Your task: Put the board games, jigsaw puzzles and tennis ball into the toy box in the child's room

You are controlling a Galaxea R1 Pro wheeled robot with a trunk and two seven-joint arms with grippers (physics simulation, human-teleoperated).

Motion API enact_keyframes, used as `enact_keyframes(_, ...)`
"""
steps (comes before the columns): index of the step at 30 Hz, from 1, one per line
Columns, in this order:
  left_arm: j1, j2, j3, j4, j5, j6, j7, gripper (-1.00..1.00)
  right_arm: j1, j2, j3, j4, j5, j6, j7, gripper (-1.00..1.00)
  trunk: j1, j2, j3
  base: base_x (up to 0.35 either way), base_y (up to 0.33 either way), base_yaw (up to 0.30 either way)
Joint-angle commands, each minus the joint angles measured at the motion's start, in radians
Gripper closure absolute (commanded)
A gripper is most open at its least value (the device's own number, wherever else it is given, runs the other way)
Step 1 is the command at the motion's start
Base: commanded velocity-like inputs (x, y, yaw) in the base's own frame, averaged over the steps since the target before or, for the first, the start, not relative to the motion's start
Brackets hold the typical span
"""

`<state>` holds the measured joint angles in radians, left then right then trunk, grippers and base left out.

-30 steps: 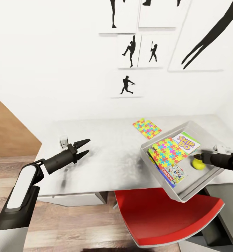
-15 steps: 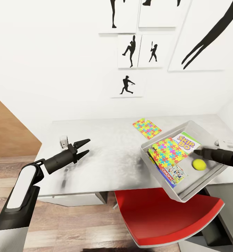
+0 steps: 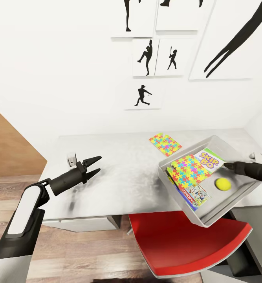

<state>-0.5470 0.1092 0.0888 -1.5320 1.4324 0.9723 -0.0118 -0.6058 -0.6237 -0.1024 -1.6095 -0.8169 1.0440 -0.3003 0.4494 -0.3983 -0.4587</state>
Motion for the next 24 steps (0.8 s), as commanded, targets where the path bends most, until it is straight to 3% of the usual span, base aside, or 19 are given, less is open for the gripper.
enact_keyframes(1,-0.001,0.0,0.001,0.0,-0.001,0.004,-0.001,-1.0,-0.002,-0.001,-0.009,-0.001,-0.011,0.003,-0.009,-1.0,0.001,-0.002,-0.002,0.0,0.0,0.0)
enact_keyframes(13,-0.001,0.0,0.001,0.0,-0.001,0.004,-0.002,-1.0,-0.021,-0.005,-0.063,-0.004,-0.011,0.003,0.053,-1.0,0.001,-0.002,-0.002,0.0,0.0,0.0)
enact_keyframes(24,-0.001,0.0,0.002,0.0,-0.001,0.004,-0.002,-1.0,-0.025,-0.004,-0.108,-0.004,-0.012,0.003,0.066,-1.0,0.001,-0.002,-0.002,0.0,0.034,0.0)
